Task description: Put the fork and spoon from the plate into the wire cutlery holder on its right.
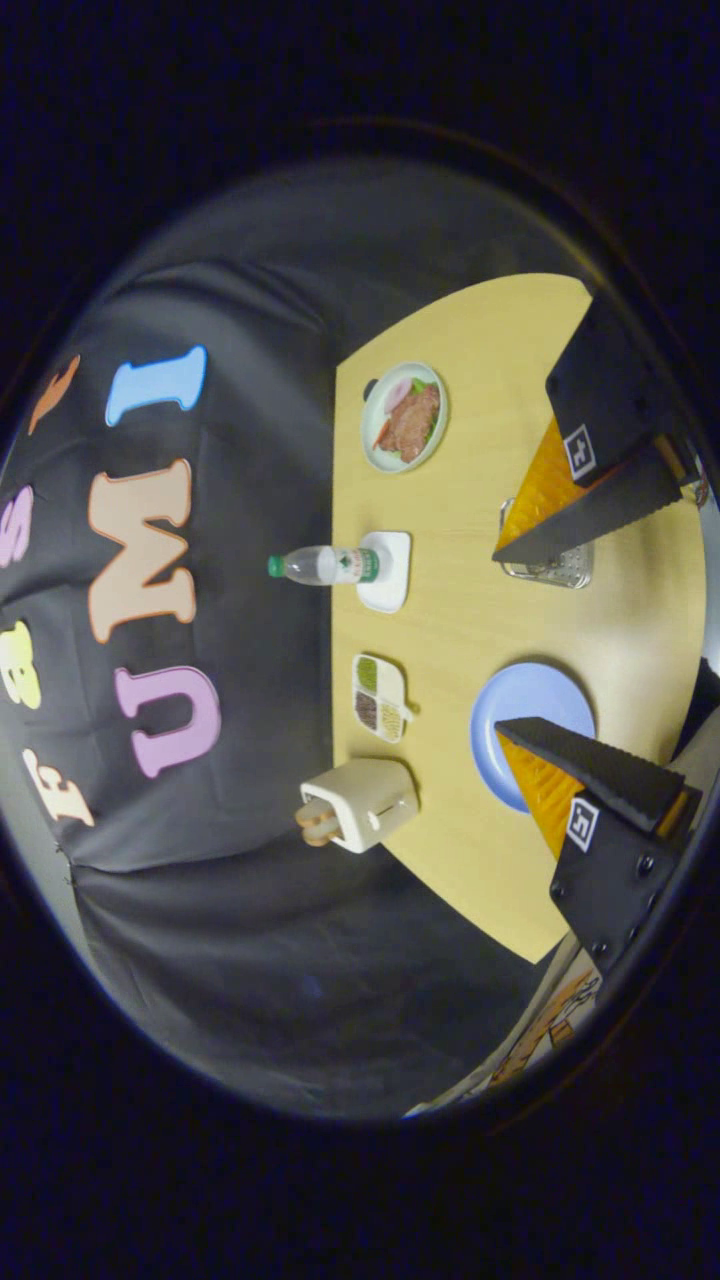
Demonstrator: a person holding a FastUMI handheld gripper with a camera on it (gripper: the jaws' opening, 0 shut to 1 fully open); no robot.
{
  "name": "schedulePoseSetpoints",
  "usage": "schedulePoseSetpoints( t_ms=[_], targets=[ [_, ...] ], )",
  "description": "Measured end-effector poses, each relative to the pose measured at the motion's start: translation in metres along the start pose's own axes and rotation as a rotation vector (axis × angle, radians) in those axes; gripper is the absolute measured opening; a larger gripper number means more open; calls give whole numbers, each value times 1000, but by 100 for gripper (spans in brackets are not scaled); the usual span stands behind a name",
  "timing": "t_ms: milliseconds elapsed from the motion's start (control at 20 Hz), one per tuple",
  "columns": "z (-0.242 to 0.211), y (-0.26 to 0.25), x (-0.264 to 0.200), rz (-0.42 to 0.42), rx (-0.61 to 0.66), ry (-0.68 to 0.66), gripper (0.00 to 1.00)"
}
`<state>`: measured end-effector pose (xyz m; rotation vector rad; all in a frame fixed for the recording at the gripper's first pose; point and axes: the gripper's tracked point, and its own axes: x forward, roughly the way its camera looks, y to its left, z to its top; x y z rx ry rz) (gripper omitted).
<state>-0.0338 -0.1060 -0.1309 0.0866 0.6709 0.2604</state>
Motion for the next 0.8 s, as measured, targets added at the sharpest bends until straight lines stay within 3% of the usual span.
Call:
schedulePoseSetpoints(
  t_ms=[450,650,800],
  targets=[
    [63,1,-39,-100,55,-491,97],
    [77,-1,-48,-123,67,-581,97],
    [78,-3,-46,-135,33,-565,97]
  ],
)
